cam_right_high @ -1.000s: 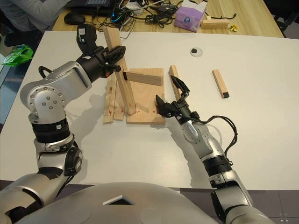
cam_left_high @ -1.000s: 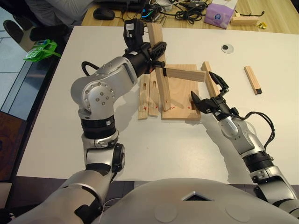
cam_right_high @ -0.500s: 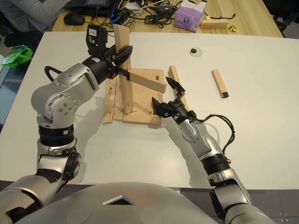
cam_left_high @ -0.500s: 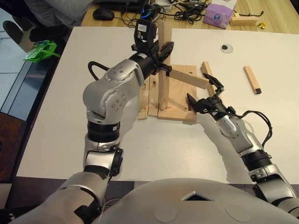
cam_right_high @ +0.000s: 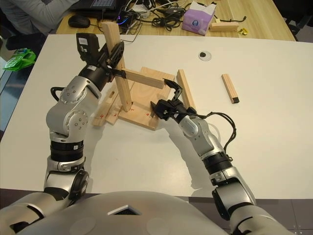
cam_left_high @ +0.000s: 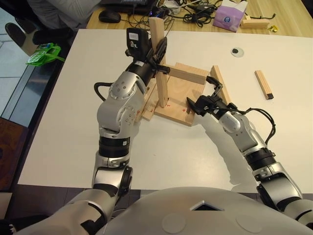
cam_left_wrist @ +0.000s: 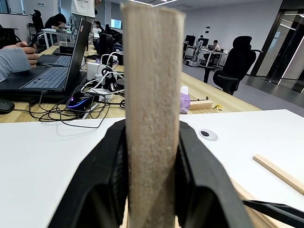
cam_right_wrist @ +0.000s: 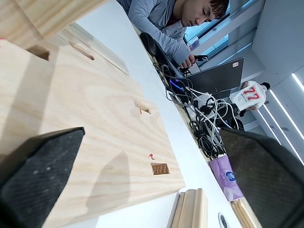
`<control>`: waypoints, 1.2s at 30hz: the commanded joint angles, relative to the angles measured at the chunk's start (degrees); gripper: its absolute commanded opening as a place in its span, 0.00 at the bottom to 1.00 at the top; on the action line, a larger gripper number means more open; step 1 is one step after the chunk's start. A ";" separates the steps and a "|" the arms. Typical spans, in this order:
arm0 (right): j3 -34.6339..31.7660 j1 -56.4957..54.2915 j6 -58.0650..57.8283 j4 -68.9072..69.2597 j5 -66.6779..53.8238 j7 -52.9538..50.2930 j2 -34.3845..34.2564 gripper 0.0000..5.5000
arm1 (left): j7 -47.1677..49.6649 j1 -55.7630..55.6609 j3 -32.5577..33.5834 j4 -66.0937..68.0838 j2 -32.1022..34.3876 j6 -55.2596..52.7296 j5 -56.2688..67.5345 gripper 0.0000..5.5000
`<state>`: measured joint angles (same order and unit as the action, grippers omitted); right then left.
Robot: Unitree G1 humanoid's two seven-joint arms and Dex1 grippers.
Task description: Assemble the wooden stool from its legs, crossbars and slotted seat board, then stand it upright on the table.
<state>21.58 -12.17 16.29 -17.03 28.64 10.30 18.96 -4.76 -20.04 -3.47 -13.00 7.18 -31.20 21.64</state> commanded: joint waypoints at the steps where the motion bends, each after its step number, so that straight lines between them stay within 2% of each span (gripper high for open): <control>1: 0.82 3.58 -1.60 -2.75 1.53 2.16 3.43 0.98 | -3.21 3.52 0.04 -0.12 -2.31 4.48 0.71 0.19; 7: 1.95 3.91 -1.78 -2.90 1.22 4.02 4.46 0.98 | -6.02 7.59 -0.81 4.54 -3.84 13.39 -2.69 0.19; 12: 3.02 3.96 -1.89 -2.79 1.60 4.93 4.44 0.98 | -5.05 6.23 -1.60 6.58 -5.61 14.35 -4.68 0.19; 16: 3.39 3.91 -1.93 -2.73 1.60 5.02 4.66 0.98 | -6.94 6.48 -4.73 7.85 -4.73 19.43 -9.46 0.19; 18: 3.44 3.99 -1.96 -2.64 1.51 5.07 4.78 0.98 | -7.36 7.29 -4.11 8.88 -5.35 20.83 -9.04 0.19; 23: 3.52 4.32 -1.95 -2.33 1.25 5.09 5.29 0.98 | -5.44 7.84 3.83 11.89 -11.19 16.07 1.68 0.19; 32: 3.81 3.95 -1.90 -2.46 1.13 5.08 5.53 0.98 | -7.09 6.54 -0.60 8.04 -10.76 22.50 -4.36 0.19; 36: 3.86 3.91 -1.97 -2.45 1.13 4.90 5.50 0.98 | -7.57 6.77 -0.56 6.97 -11.69 24.51 -3.99 0.19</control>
<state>22.96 -11.64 16.86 -16.00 27.98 11.73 23.45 -11.29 -13.19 -2.52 -4.89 -2.39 -6.85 16.20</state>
